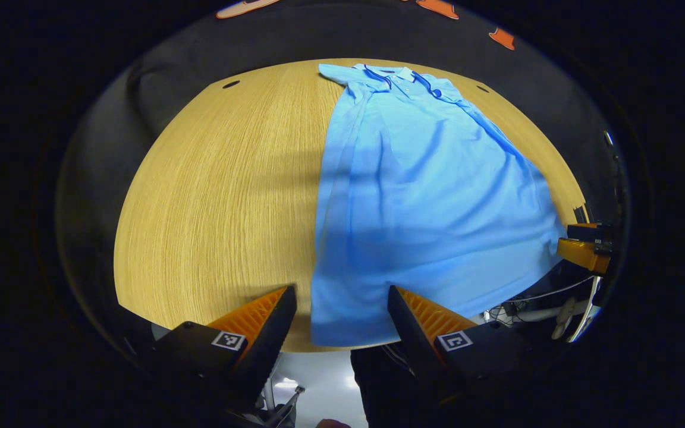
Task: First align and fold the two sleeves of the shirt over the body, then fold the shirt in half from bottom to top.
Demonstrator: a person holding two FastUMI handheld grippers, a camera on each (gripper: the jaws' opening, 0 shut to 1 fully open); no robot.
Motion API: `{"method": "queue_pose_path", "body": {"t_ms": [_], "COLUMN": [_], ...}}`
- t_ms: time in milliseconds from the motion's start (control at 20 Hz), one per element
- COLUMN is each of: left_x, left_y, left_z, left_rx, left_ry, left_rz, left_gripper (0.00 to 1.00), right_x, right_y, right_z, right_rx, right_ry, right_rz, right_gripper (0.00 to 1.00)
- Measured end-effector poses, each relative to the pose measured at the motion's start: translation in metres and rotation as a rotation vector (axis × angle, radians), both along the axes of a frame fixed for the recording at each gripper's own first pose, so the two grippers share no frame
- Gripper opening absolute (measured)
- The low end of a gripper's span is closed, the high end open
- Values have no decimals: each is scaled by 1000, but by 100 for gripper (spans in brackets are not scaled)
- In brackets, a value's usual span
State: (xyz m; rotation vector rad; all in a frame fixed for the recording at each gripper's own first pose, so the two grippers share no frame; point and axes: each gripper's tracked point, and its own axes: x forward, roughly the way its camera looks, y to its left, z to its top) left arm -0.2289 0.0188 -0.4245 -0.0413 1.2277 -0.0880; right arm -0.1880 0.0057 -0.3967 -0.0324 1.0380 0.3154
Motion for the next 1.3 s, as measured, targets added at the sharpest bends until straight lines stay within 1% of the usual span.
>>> {"method": "queue_pose_path", "body": {"t_ms": [100, 150, 200, 250, 300, 350, 400, 450, 500, 550, 600, 650, 800, 950, 1300], "left_x": [-1, -2, -1, -1, 0, 2, 4, 5, 7, 9, 9, 19, 41, 67, 126], "left_y": [2, 1, 0, -2, -4, -7, -12, -17, -24, -30, -28, -32, -31, -29, -26], "left_z": [1, 0, 3, 0, -1, -1, 0, 1, 1, 3, 13, 7, 21, 38, 72], "left_rx": [8, 10, 11, 12, 5, 0, -12, -34, -62, -91, -88, -97, -92, -98, -107], "left_ry": [5, 6, 1, -2, 1, 5, 12, 12, 14, 7, -12, -26, -78, -121, -215], "left_rz": [-4, 2, 3, 2, 8, 22, 25, 35, 64, 57, 67, 61, 34, 37, 47], "left_gripper": [100, 99, 100, 100, 98, 94, 74, 55, 24, 8, 13, 6, 7, 6, 6], "right_x": [-4, 1, 2, 4, 7, 10, 14, 16, 20, 22, 20, 21, 35, 59, 110], "right_y": [1, 1, -4, -3, -5, -7, -8, -6, -5, -4, -2, 0, 0, -2, 6], "right_z": [-7, -6, -7, -8, -8, -8, -8, -7, -7, -8, -6, -4, 11, 34, 83], "right_rx": [-15, -29, -59, -65, -63, -59, -49, -41, -34, -26, -15, -4, 13, 36, 77], "right_ry": [18, -7, -13, -18, -19, -12, -13, -13, -24, -20, -11, -4, -29, -86, -186], "right_rz": [-2, -4, -10, -23, -46, -78, -110, -120, -129, -133, -139, -146, -164, -204, -213], "right_gripper": [94, 92, 85, 79, 66, 58, 36, 25, 11, 5, 1, 1, 1, 1, 1]}}
